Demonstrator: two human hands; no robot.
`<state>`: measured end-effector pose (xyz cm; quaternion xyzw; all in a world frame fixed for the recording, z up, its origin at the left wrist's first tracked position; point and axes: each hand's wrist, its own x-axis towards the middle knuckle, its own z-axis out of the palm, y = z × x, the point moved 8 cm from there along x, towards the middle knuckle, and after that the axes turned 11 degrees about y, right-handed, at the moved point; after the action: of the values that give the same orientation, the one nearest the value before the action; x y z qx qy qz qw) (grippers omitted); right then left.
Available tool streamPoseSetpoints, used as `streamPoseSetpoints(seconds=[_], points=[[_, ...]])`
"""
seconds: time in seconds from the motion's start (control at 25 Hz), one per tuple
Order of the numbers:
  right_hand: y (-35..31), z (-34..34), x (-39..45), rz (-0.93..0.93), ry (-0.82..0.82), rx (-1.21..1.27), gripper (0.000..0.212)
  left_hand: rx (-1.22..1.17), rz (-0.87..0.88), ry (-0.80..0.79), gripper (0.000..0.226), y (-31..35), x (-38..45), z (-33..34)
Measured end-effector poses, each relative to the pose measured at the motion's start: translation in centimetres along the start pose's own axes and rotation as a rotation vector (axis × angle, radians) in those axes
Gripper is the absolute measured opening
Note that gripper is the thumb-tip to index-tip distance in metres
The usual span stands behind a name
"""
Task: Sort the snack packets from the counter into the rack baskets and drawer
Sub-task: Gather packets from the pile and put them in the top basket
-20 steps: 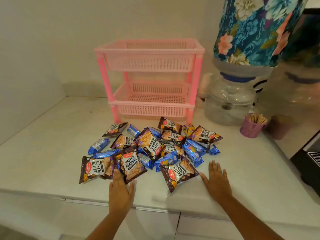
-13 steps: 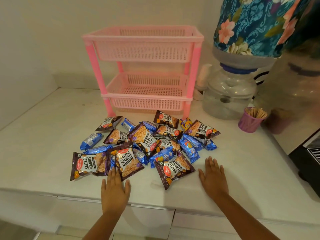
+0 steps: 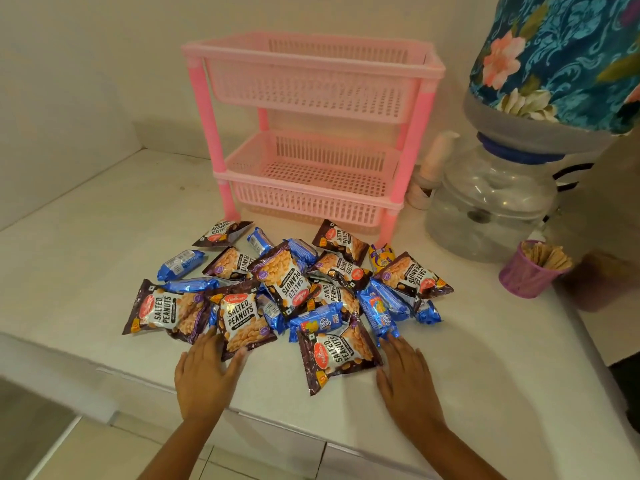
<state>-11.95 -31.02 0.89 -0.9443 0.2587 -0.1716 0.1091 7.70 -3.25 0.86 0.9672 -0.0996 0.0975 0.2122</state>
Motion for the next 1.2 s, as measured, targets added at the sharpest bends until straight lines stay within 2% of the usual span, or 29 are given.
streamPoseSetpoints(seconds=[0.16,0.28,0.36,0.48,0.56,0.68,0.76,0.88,1.0,1.2], points=[[-0.4,-0.1,0.0,0.001,-0.025,0.062,0.050,0.009,-0.012,-0.018,0.069,0.0,0.1,-0.3],[-1.6,-1.1,0.2,-0.046,0.023,0.095,0.044,-0.030,-0.017,-0.018,0.060,-0.1,0.4,-0.1],[-3.0,-1.7,0.8,-0.069,0.083,0.051,0.056,-0.088,-0.053,-0.013,0.050,-0.4,1.3,-0.3],[-4.1,-1.3,2.2,0.140,0.064,0.114,0.049,-0.161,-0.172,-0.027,0.044,-0.3,2.8,-0.2],[-4.0,0.0,2.6,0.272,0.016,0.149,0.058,-0.239,-0.220,-0.102,0.042,0.1,3.6,0.6],[-4.0,0.8,2.7,0.367,-0.043,0.033,0.077,-0.323,-0.212,-0.205,0.040,0.7,3.9,1.6],[-3.7,1.4,3.0,0.450,-0.104,0.133,0.080,-0.353,-0.227,-0.238,0.037,0.8,4.1,1.7],[-3.5,1.8,3.5,0.580,-0.207,0.367,0.059,-0.431,-0.276,-0.304,0.030,0.5,4.0,2.0],[-3.7,1.0,3.9,0.555,-0.208,0.312,0.023,-0.502,-0.322,-0.375,0.031,0.8,4.4,1.9],[-3.2,0.3,5.1,0.596,-0.263,0.449,0.013,-0.516,-0.384,-0.506,0.037,0.9,4.2,1.8]])
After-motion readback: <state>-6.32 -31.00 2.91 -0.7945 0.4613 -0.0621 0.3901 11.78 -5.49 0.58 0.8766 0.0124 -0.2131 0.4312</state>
